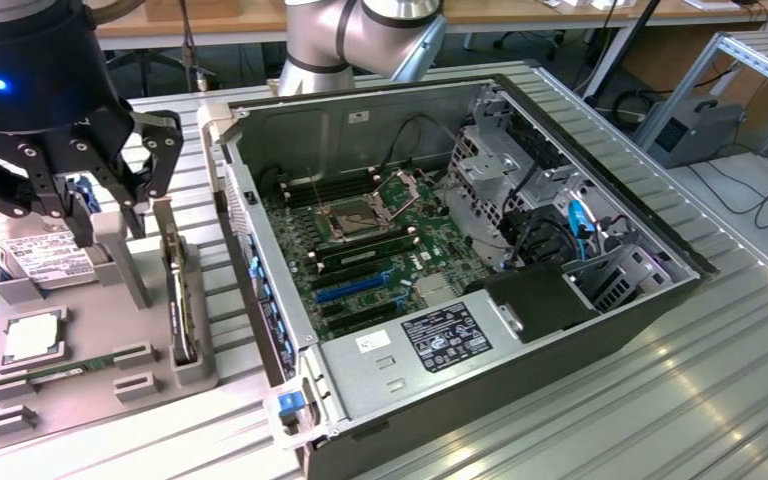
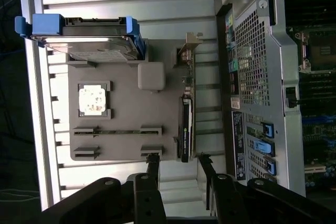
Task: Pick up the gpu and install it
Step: 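Pick up the gpu and move the gpu toward the slot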
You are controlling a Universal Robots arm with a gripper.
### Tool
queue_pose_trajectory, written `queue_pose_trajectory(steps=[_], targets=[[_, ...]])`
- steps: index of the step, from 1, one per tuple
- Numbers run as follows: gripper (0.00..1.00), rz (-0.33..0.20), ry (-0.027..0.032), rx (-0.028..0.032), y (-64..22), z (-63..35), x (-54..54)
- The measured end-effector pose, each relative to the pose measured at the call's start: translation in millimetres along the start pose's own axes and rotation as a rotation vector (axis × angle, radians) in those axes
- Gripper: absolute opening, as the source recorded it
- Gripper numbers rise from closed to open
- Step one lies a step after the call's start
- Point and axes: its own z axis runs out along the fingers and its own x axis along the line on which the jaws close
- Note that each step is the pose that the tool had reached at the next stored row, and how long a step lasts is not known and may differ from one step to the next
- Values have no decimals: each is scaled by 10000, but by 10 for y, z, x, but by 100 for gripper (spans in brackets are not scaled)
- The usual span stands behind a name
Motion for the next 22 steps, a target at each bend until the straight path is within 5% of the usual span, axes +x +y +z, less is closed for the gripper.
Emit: queue_pose_trajectory(steps=[13, 22], targets=[[42, 0, 1, 0, -10, 245, 6], [42, 0, 0, 0, -13, 318, 8]])
